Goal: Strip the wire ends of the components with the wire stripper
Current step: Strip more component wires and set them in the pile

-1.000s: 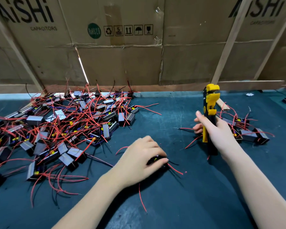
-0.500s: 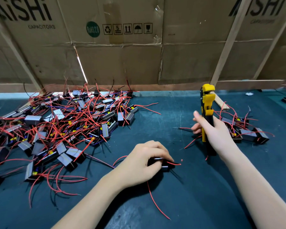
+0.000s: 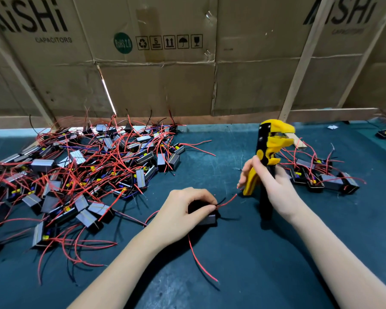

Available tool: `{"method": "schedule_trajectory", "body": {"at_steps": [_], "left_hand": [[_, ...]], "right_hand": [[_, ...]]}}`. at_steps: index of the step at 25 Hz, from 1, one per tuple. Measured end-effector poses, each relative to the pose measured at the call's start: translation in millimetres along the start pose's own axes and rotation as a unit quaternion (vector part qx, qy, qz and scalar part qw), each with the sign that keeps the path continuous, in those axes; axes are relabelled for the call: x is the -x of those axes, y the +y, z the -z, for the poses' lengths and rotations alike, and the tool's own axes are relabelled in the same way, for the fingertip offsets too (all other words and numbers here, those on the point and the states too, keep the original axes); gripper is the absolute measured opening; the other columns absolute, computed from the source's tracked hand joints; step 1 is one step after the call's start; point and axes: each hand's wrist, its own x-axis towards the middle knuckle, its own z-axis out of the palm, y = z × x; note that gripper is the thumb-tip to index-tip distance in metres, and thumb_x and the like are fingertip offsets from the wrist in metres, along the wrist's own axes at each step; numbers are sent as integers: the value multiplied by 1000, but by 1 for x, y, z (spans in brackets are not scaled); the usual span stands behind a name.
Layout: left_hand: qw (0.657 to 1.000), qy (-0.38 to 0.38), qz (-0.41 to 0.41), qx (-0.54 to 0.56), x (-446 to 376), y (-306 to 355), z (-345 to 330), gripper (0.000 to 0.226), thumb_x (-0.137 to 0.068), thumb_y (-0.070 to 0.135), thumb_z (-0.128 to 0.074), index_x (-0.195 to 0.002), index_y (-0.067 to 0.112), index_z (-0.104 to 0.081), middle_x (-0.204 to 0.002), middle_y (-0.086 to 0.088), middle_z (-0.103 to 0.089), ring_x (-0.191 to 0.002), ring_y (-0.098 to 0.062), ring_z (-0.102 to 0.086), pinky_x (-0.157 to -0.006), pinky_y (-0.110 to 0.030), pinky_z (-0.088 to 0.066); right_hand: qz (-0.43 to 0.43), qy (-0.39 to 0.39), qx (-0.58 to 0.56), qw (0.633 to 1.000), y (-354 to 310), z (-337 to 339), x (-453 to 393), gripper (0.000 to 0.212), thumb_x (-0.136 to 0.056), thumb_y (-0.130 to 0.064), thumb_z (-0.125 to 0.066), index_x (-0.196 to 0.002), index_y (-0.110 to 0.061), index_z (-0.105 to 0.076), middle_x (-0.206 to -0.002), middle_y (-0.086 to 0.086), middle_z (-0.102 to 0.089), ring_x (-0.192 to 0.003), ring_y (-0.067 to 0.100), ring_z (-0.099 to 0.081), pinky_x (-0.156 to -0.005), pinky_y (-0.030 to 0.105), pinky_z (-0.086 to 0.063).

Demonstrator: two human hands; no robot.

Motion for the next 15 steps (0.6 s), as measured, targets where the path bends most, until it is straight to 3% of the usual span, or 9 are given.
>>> {"method": "schedule_trajectory", "body": {"at_steps": [2, 5, 8, 11, 15], "left_hand": [[1000, 19, 22, 4, -1, 0, 2, 4, -85, 15, -74, -86, 18, -76, -77, 24, -68, -82, 4, -63, -78, -9, -42], [996, 26, 62, 52, -1, 0, 2, 5, -81, 12, -77, -80, 17, -78, -72, 15, -73, -66, 7, -63, -67, -8, -44], [993, 20, 83, 84, -2, -1, 2, 6, -82, 9, -75, -77, 14, -75, -65, 15, -69, -53, 9, -56, -58, -6, -41], [993, 7, 87, 80, -3, -2, 1, 9, -87, 12, -70, -79, 15, -72, -72, 12, -72, -61, 5, -61, -65, -11, -44], [990, -55, 79, 107, -2, -4, 3, 8, -93, 13, -65, -91, 15, -72, -89, 6, -75, -72, -1, -66, -68, -15, -47]], "right_hand": [[-19, -24, 21, 999, 0, -3, 2, 62, -74, -69, -60, -91, -9, -64, -81, 13, -68, -83, 34, -67, -84, 51, -51], [-75, -29, 77, 994, -3, 0, 2, 74, -59, -79, -68, -97, -16, -70, -88, 5, -74, -90, 24, -71, -87, 40, -53], [-129, -34, 32, 991, -6, 4, 0, 65, -62, -71, -70, -97, -17, -73, -90, 5, -74, -93, 23, -71, -93, 41, -51], [-140, 3, -56, 989, -6, 3, 0, 50, -71, -59, -64, -88, -12, -68, -79, 9, -64, -82, 29, -68, -85, 43, -50], [-162, 47, -102, 980, -9, 6, -3, 45, -72, -59, -64, -74, -15, -57, -69, 8, -54, -69, 26, -58, -72, 36, -47]]}}
